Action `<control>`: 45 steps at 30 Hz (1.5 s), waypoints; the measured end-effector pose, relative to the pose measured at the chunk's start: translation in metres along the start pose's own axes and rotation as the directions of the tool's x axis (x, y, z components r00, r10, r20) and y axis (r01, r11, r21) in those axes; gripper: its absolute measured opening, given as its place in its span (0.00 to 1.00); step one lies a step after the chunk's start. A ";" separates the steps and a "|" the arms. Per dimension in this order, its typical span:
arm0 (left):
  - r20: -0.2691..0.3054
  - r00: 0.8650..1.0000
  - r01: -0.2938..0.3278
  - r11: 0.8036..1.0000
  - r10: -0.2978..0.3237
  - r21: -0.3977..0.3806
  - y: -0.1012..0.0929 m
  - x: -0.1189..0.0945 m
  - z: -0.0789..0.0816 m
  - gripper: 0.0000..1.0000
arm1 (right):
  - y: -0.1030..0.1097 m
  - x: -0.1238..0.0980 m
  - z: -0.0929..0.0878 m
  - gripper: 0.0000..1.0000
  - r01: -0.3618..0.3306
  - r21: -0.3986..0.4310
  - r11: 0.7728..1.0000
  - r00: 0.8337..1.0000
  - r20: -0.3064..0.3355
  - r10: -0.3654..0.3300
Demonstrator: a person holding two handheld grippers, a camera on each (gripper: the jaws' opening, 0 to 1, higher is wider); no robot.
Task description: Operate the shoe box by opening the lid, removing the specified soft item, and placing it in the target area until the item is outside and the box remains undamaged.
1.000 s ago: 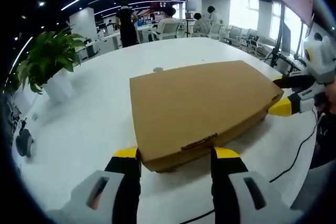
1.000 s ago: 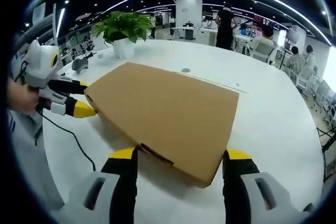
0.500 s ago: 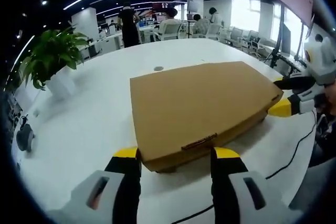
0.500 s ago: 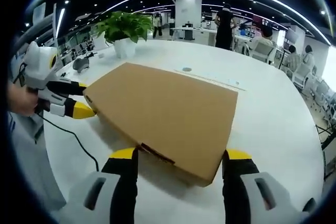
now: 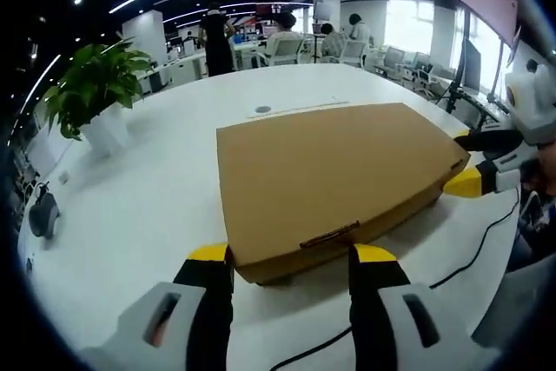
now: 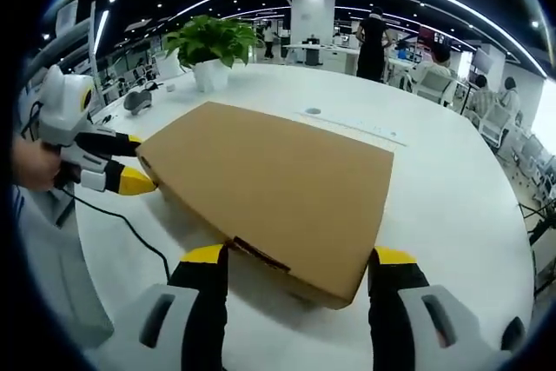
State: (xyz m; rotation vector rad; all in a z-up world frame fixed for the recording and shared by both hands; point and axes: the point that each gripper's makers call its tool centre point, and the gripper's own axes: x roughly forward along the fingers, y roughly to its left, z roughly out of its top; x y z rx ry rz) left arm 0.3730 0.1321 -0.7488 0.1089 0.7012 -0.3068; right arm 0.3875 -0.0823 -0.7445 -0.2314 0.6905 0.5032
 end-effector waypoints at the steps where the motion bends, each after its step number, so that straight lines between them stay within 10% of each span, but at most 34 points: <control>1: 0.001 1.000 0.001 1.000 -0.001 0.001 -0.001 -0.002 -0.001 0.52 | 0.001 -0.002 -0.001 0.63 0.000 0.001 1.000 1.000 0.001 0.000; 45: -0.055 0.998 0.000 1.000 0.000 0.000 -0.017 -0.041 -0.035 0.49 | 0.024 -0.035 -0.031 0.60 -0.033 -0.041 0.999 0.999 -0.040 0.031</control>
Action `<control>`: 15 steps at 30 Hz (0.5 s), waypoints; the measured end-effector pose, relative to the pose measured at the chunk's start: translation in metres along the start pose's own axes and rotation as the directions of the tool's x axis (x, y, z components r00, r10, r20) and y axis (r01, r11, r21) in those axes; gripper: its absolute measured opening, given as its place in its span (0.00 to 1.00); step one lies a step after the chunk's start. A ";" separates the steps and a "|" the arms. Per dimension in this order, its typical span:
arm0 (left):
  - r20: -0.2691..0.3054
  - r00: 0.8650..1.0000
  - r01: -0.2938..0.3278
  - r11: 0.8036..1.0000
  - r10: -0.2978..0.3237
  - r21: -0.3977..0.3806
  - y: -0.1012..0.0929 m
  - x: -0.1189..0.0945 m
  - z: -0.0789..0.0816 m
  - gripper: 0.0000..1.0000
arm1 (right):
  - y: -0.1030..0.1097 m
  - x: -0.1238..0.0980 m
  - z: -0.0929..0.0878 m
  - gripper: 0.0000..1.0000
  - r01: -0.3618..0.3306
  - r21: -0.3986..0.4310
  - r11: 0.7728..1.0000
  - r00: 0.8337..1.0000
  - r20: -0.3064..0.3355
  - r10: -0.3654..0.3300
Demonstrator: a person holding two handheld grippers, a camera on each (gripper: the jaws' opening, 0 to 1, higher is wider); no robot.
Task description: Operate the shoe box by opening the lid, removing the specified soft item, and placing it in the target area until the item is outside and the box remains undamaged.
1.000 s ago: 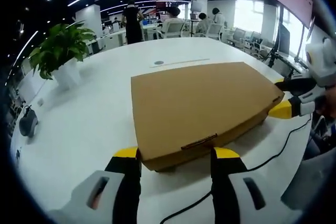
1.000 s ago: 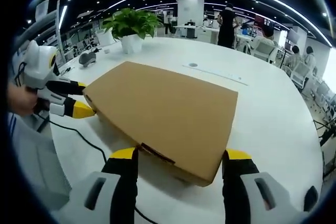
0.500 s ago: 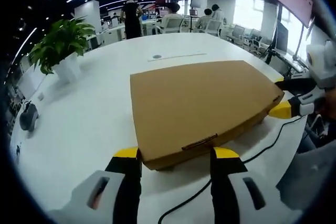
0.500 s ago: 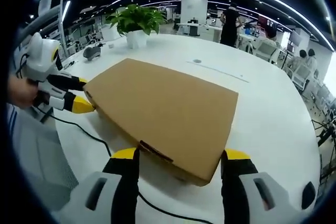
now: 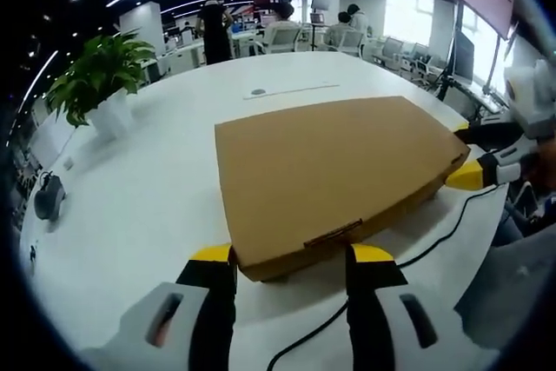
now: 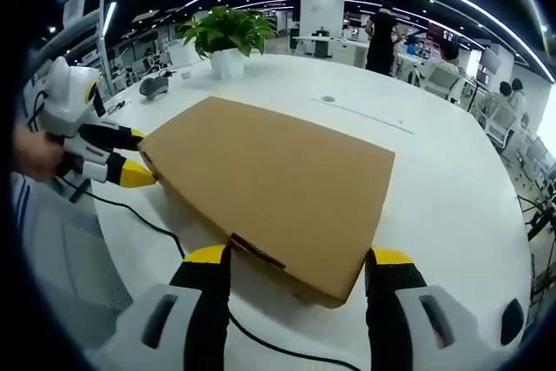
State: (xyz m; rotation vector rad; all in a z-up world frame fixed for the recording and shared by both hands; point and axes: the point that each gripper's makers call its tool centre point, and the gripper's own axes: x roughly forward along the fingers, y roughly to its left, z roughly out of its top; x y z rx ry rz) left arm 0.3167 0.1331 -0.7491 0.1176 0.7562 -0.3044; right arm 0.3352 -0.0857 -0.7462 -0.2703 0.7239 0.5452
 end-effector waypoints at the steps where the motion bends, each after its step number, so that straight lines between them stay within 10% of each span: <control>1: 0.004 1.000 -0.005 1.000 0.005 0.006 0.000 0.000 0.000 0.49 | -0.001 0.001 -0.001 0.60 0.002 -0.018 1.000 1.000 -0.001 -0.002; 15: -0.022 1.000 -0.006 0.999 0.007 0.047 0.001 0.007 -0.001 0.49 | -0.007 0.005 0.003 0.59 -0.012 -0.025 1.000 1.000 0.004 0.012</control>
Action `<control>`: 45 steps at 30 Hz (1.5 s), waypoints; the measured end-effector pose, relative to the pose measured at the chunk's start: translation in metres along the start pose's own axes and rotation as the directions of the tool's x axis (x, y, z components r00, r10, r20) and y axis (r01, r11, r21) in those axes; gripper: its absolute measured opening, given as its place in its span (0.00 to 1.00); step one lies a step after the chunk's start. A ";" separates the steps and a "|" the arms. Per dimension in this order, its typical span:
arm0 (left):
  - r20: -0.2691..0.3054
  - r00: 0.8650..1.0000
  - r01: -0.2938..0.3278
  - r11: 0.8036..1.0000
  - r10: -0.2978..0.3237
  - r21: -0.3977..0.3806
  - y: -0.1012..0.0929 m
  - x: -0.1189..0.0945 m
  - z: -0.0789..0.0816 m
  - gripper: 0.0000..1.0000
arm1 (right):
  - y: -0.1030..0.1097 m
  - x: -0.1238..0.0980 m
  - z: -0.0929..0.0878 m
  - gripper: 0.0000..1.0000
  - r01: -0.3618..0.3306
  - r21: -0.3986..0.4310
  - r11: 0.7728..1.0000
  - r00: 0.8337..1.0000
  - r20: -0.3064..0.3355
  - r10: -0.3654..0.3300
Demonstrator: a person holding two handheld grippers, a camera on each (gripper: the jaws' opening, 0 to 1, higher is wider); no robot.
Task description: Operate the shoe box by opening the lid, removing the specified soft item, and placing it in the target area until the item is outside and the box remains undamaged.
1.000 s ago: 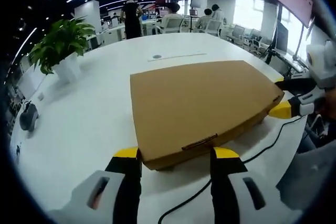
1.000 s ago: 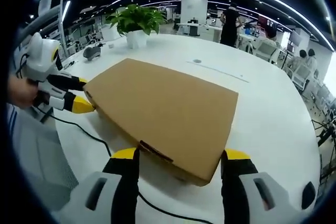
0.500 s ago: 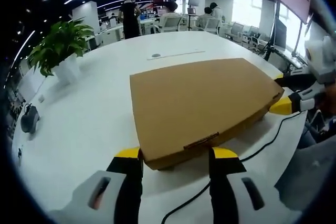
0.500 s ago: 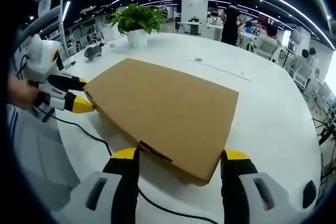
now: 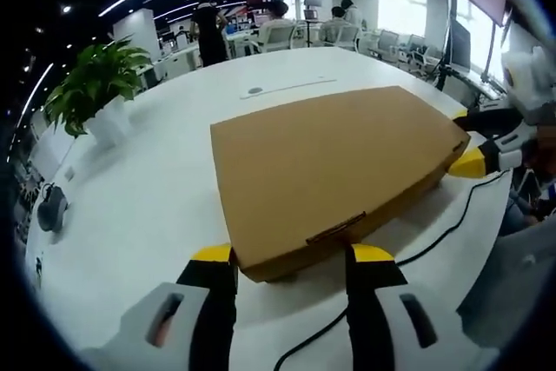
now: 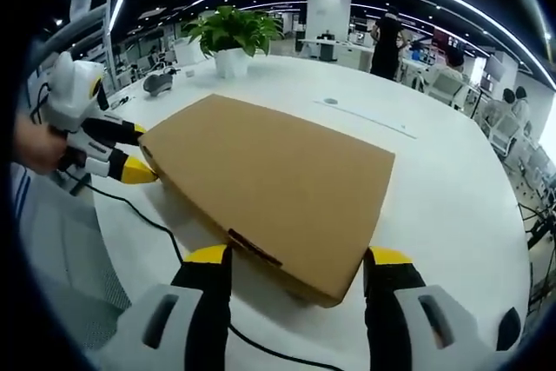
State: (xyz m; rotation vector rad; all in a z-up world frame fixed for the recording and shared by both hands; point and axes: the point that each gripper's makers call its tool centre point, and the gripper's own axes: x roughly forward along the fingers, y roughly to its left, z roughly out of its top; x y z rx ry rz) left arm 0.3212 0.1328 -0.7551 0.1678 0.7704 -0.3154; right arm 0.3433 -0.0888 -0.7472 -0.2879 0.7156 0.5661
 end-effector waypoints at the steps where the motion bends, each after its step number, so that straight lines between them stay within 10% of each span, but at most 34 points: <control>1: 0.001 1.000 -0.001 1.000 0.001 0.000 0.001 0.001 0.001 0.49 | -0.001 0.001 0.001 0.59 -0.001 0.000 1.000 1.000 -0.003 0.001; 45: -0.026 1.000 -0.015 0.999 0.016 0.041 0.024 0.007 0.004 0.42 | -0.002 0.011 0.017 0.56 -0.012 0.073 0.997 1.000 0.030 0.009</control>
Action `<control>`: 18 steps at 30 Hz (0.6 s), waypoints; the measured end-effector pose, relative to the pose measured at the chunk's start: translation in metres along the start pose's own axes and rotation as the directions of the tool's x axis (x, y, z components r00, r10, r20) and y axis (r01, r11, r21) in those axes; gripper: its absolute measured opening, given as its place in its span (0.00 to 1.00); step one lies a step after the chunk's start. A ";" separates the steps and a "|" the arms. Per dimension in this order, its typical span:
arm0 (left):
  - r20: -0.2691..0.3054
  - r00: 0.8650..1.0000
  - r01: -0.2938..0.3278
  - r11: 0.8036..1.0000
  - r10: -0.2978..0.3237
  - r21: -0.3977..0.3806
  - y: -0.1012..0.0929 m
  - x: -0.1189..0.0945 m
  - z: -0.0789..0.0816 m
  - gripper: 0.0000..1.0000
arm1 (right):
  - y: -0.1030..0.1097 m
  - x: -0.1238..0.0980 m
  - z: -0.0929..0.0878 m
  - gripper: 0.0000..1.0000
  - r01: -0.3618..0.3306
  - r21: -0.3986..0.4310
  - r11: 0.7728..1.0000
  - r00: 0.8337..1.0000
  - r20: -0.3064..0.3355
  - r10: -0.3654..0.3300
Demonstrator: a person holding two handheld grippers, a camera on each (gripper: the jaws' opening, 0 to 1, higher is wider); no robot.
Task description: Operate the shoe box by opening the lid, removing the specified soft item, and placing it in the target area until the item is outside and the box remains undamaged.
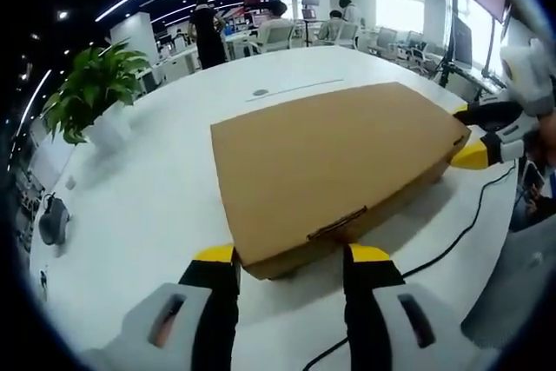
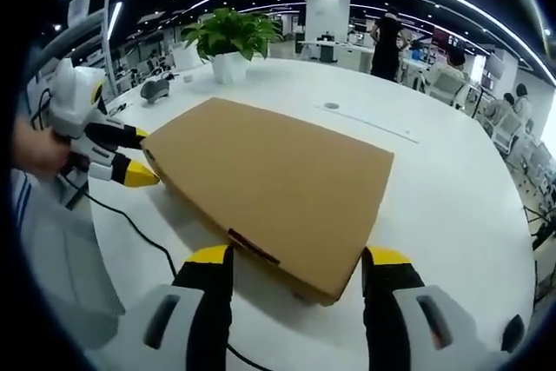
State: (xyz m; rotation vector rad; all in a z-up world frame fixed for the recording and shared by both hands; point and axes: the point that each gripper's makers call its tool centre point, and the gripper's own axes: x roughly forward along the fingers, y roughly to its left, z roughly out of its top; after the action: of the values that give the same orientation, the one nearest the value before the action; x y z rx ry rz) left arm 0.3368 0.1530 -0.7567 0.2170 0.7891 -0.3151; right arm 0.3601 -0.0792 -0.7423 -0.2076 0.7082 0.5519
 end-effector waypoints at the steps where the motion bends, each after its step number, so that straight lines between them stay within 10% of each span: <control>1: 0.004 1.000 0.004 1.000 -0.004 -0.011 0.000 -0.001 -0.001 0.43 | 0.000 -0.002 0.000 0.55 0.002 0.004 1.000 1.000 0.002 -0.002; 18: 0.144 0.989 0.051 0.974 -0.019 -0.219 0.002 -0.037 0.021 0.61 | -0.001 -0.030 0.022 0.63 -0.013 0.051 0.999 0.994 0.105 0.007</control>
State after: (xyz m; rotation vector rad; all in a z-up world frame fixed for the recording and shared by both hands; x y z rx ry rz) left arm 0.3271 0.1556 -0.7156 -0.0299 0.6817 -0.2697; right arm 0.3539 -0.0841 -0.7062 -0.1260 0.6208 0.5494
